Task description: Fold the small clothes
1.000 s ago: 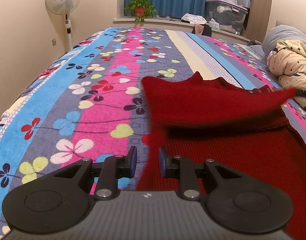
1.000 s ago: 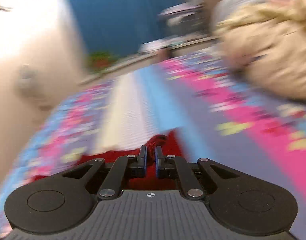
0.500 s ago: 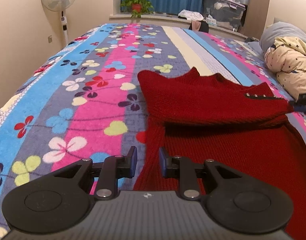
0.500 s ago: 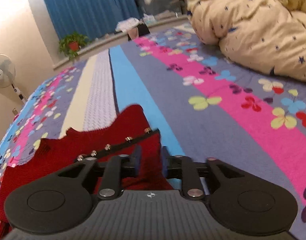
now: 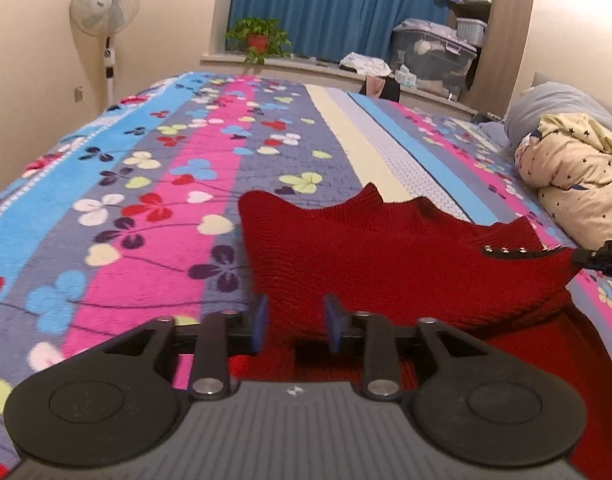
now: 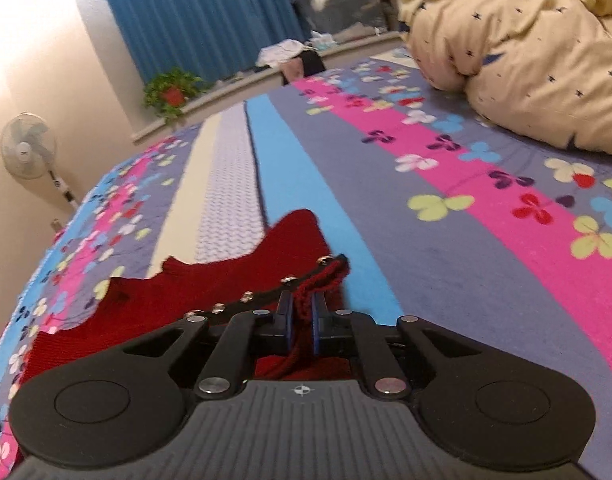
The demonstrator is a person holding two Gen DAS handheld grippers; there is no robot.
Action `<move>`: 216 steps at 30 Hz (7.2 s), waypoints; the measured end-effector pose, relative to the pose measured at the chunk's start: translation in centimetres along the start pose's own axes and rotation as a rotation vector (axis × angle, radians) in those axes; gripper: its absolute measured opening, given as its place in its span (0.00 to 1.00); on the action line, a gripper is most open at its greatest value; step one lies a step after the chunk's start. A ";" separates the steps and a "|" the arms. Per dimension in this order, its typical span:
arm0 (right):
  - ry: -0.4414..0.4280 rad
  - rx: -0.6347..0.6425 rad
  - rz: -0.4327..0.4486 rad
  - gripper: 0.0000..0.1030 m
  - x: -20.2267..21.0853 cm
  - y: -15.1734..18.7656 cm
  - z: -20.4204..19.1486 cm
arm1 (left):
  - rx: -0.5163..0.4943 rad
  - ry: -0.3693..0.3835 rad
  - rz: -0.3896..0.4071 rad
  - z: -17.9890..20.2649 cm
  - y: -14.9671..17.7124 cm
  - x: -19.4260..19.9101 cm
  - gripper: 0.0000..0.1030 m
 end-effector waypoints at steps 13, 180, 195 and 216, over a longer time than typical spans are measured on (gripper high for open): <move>-0.285 -0.032 0.125 0.08 2.9 -1.8 -2.2 | 0.010 -0.177 -0.004 -3.4 -2.1 -0.7 0.00; -0.072 -0.314 -0.271 0.09 14.1 6.8 12.3 | 0.356 0.158 -0.141 -11.4 4.5 14.1 0.26; -0.040 -0.075 -0.398 0.60 13.3 9.3 11.2 | 0.184 0.118 -0.360 -9.1 7.9 10.8 0.54; -0.126 -0.005 0.118 0.08 17.4 2.6 7.3 | 0.106 0.043 0.093 -8.5 1.9 14.1 0.13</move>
Point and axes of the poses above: each gripper's, at about its wrist camera, not at the fingertips, and x roughly against the way its jaws point, z to its right, y to its underside, the point moved 4 cm from there along -x, roughly the way its jaws point
